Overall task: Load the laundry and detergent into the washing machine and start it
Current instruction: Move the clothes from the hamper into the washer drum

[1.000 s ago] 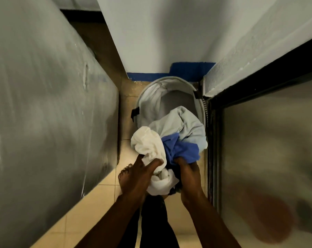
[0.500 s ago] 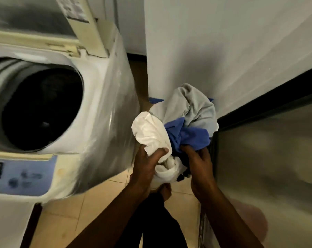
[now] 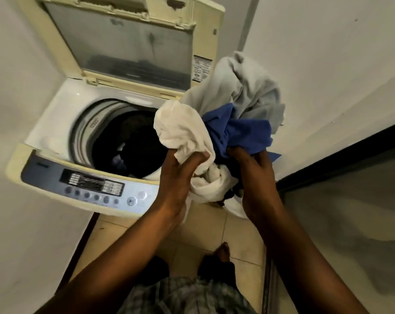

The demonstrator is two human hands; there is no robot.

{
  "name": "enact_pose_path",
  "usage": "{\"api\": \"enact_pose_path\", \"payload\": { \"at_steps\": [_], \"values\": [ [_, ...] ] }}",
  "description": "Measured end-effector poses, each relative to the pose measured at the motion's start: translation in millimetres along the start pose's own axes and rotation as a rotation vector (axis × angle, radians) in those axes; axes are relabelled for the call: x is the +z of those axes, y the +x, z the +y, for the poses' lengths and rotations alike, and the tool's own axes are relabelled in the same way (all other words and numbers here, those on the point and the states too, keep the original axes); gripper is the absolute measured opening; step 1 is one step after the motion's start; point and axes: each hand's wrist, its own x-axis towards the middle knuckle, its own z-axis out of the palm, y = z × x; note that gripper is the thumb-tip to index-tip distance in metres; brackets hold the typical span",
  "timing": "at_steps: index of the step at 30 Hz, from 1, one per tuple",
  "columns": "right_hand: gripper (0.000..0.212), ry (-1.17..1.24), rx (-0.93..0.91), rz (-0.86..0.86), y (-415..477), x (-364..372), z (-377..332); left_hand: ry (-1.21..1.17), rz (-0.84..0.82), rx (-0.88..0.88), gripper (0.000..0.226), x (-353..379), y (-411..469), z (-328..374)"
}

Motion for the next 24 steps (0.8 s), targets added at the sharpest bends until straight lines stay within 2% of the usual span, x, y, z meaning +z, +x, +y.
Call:
{"api": "enact_pose_path", "payload": {
  "at_steps": [2, 5, 9, 13, 17, 20, 22, 24],
  "values": [
    [0.020, -0.005, -0.033, 0.005, -6, 39, -7, -0.009, -0.007, 0.015, 0.043, -33, 8, 21],
    [0.022, 0.008, -0.047, -0.002, -9, 93, -6, -0.001, 0.014, 0.055, 0.047, -79, 21, 49],
    [0.055, 0.055, -0.017, -0.031, -13, 147, -1, 0.002, 0.026, 0.058, 0.042, -127, 33, 68],
    [0.065, 0.066, -0.004, -0.060, 0, 179, 1, 0.030, 0.057, 0.053, 0.049, -155, 52, 76],
    [0.060, 0.115, 0.071, -0.100, 21, 194, 14, 0.036, 0.101, 0.049, 0.053, -171, 70, 74],
    [0.064, 0.114, 0.098, -0.162, 37, 207, 19, 0.034, 0.148, 0.068, 0.039, -179, 82, 74],
    [0.056, 0.122, 0.103, -0.187, 49, 214, 22, 0.030, 0.161, 0.087, 0.028, -180, 88, 76],
    [0.047, 0.136, 0.108, -0.211, 58, 219, 26, 0.032, 0.190, 0.080, 0.028, -182, 93, 74]
  ]
}}
